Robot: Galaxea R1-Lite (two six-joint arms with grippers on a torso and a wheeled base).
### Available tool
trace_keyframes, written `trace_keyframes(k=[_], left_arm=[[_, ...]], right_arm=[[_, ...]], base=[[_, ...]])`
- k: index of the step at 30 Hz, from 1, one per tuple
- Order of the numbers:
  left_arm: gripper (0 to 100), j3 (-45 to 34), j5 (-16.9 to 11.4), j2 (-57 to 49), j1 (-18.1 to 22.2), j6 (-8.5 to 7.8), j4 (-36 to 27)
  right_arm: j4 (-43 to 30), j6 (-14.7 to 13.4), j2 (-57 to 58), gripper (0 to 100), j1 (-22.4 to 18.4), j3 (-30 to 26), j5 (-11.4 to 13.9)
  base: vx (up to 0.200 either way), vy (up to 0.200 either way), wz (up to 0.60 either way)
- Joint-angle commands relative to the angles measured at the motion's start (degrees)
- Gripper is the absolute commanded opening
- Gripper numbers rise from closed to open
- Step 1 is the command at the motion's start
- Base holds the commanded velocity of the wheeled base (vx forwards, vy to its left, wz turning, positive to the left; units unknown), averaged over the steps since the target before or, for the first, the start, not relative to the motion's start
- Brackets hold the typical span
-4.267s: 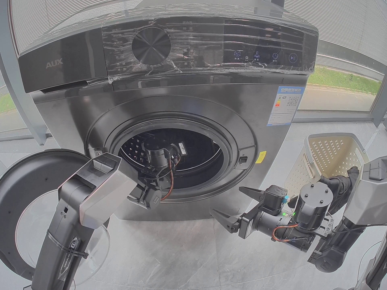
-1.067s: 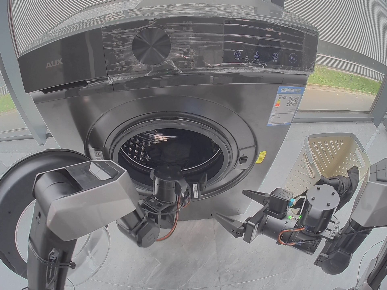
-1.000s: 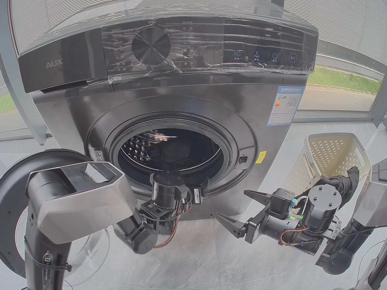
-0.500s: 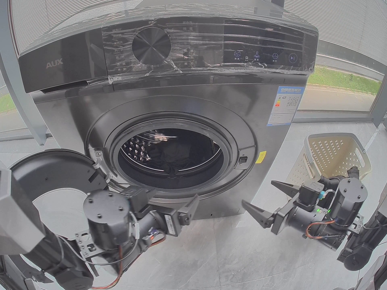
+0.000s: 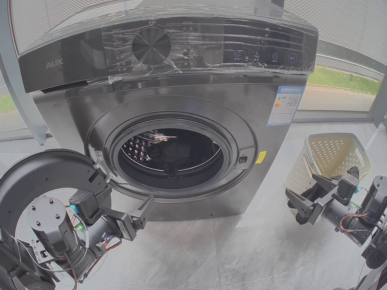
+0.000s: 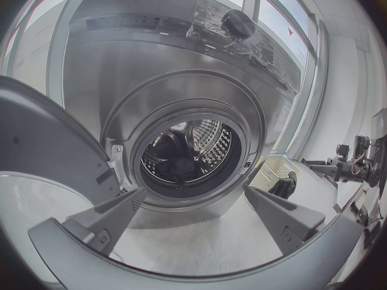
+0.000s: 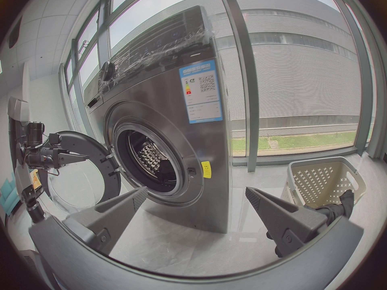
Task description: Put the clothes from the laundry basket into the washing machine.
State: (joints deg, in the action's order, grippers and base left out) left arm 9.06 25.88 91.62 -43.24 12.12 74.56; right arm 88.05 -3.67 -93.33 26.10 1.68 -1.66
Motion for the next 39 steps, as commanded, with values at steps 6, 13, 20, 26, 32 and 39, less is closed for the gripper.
trace_keyframes(k=[6, 13, 20, 26, 32, 39], left_arm=[[100, -4.58, 0.13, -5.67, 0.17, -3.33, 1.56], [100, -7.92, 0.05, -13.23, 0.44, -7.28, 1.38], [100, -9.06, 0.22, -20.26, 2.55, -8.07, -3.81], [100, -9.06, 0.31, -29.57, 5.36, -7.64, -13.91], [100, -9.06, 0.22, -46.19, 8.79, -3.5, -34.04], [100, -9.06, 0.13, -61.48, 15.82, -2.63, -51.27]], right_arm=[[-3.33, -0.02, 7.99, 100, -3.86, -1.68, 0.34], [-16.51, 0.07, 20.03, 100, -4.04, -0.89, 0.52], [-28.37, -0.02, 31.63, 100, -4.13, -1.68, -0.01], [-43.14, -0.2, 45.87, 100, -5.45, -1.68, -0.89], [-59.31, -0.29, 67.14, 100, -9.14, -1.68, -0.98], [-72.32, 0.24, 80.06, 100, -19.24, -0.89, -0.45]], base=[[-0.2, 0.0, 0.0], [-0.2, 0.0, 0.0], [-0.2, 0.0, 0.0], [0.0, 0.0, 0.0], [0.0, 0.0, 0.0], [0.0, 0.0, 0.0]])
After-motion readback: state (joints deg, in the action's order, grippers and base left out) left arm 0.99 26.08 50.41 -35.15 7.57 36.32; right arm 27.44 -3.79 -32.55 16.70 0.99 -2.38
